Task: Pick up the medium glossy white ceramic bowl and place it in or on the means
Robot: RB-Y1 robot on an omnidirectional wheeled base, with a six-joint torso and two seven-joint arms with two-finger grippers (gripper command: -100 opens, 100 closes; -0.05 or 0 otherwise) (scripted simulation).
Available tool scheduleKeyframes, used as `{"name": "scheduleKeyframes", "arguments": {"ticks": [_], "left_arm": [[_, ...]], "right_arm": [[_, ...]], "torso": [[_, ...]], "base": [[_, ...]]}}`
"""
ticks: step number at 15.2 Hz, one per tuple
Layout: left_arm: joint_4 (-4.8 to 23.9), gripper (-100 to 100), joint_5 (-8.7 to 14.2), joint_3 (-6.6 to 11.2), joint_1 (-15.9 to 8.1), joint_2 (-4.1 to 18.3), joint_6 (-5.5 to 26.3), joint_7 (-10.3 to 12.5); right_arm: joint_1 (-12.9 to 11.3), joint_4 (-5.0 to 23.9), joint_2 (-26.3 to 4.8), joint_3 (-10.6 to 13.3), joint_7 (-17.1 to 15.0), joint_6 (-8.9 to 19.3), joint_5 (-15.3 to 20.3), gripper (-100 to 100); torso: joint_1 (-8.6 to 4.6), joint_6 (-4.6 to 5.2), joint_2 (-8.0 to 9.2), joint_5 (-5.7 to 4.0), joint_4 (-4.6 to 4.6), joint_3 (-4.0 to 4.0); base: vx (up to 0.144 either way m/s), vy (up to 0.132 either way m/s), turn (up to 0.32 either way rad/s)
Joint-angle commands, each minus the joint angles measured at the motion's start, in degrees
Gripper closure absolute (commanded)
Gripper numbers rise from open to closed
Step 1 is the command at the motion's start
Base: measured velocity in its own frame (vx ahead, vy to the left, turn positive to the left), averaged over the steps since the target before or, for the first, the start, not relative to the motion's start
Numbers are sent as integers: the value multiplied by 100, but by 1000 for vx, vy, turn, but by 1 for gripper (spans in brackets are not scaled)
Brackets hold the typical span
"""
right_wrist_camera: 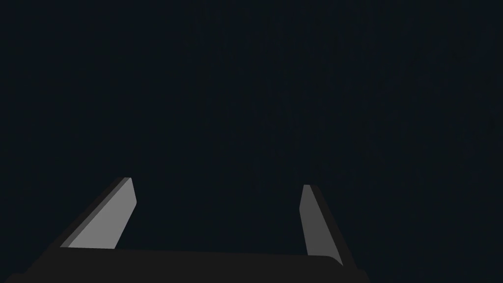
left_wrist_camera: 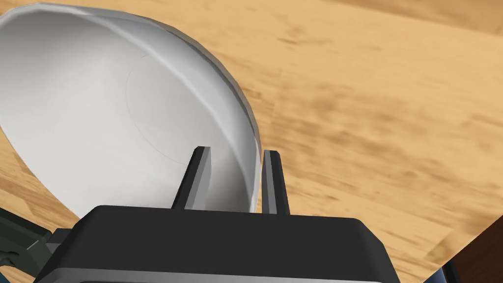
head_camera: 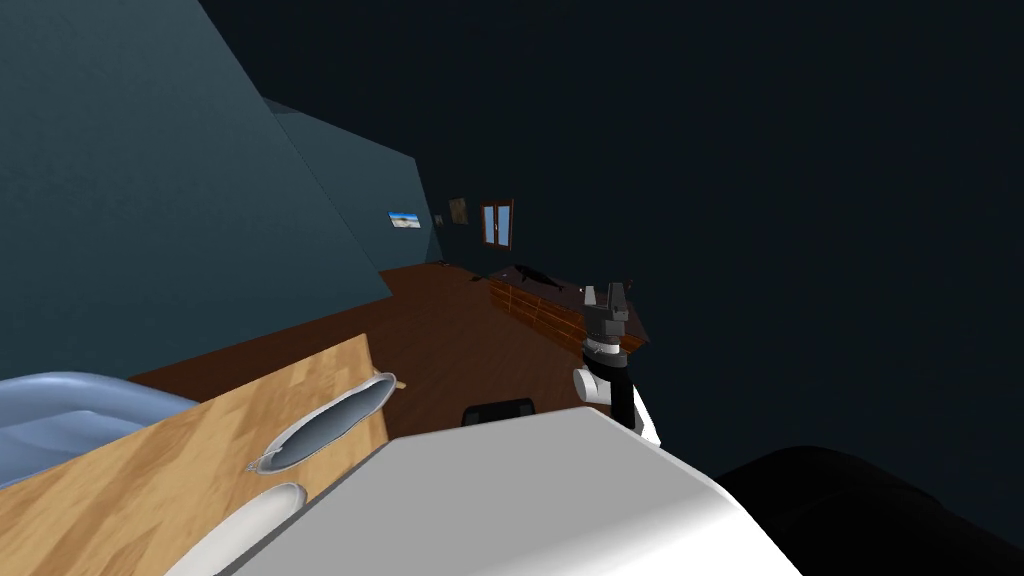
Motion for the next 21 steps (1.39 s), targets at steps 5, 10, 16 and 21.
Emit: {"name": "scheduleKeyframes", "arguments": {"ticks": [5, 10, 16, 21], "left_arm": [[-229, 100, 102, 77, 177, 17, 142, 6], [-375, 100, 279, 187, 502, 1, 479, 147], [-666, 100, 557, 380, 964, 2, 978, 348], [-880, 100, 765, 520, 1315, -14, 1362, 512]], "right_arm": [[0, 0, 0, 0, 0, 0, 0, 0], [2, 0, 1, 0, 0, 0, 0, 0], [2, -1, 1, 0, 0, -1, 0, 0], [2, -1, 1, 1, 0, -1, 0, 0]], "torso": [[-8, 2, -4, -7, -2, -3], [-53, 2, -44, -15, -9, -24], [-60, 4, -69, -21, -16, -40], [-66, 0, -68, -22, -20, -42]], "base": [[3, -8, 5], [91, -71, 27], [140, -84, 33], [133, -87, 44]]}}
